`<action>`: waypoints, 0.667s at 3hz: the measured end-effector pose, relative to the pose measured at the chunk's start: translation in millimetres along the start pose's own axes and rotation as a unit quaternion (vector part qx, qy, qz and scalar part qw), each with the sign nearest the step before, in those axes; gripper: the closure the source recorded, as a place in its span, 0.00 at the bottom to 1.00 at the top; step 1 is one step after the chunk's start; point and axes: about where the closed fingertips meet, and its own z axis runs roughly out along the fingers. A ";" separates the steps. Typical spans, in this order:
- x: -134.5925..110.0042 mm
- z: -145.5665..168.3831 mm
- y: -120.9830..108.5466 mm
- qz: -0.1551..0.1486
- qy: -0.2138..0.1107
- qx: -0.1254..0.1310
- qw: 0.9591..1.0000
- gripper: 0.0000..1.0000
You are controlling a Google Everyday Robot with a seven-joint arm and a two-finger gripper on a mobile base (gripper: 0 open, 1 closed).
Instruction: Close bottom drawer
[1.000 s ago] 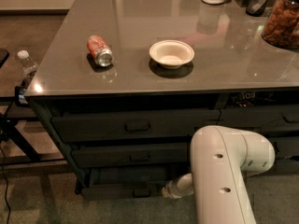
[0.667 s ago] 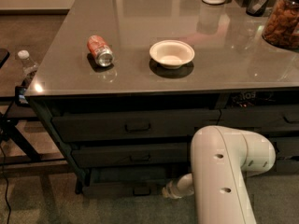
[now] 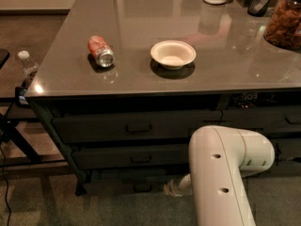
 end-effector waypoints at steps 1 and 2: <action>-31.0 -3.3 -12.1 0.005 -0.037 0.014 0.999 1.00; -30.5 -3.4 -12.0 0.005 -0.037 0.014 0.999 1.00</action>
Offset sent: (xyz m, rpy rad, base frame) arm 0.0312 -0.0061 0.0096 -0.0025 -0.0662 -0.0374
